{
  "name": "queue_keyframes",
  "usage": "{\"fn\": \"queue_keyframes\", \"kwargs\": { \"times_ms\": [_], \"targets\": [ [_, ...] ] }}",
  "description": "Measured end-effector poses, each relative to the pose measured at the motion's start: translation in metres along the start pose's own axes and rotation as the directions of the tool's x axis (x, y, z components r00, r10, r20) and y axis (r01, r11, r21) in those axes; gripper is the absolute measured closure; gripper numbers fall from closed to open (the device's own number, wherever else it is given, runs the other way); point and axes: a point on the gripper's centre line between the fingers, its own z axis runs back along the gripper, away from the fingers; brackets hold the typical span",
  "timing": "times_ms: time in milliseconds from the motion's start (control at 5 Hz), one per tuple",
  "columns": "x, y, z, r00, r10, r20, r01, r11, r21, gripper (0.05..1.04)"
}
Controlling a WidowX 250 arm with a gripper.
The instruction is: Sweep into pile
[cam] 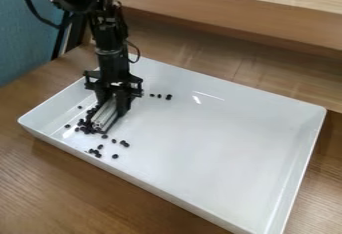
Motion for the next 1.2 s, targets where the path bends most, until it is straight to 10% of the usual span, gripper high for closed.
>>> {"fn": "queue_keyframes", "kwargs": {
  "times_ms": [1200],
  "targets": [
    [-0.007,-0.007,0.002,1.000,-0.023,-0.001,0.023,0.997,-0.067,0.676]
  ]
}}
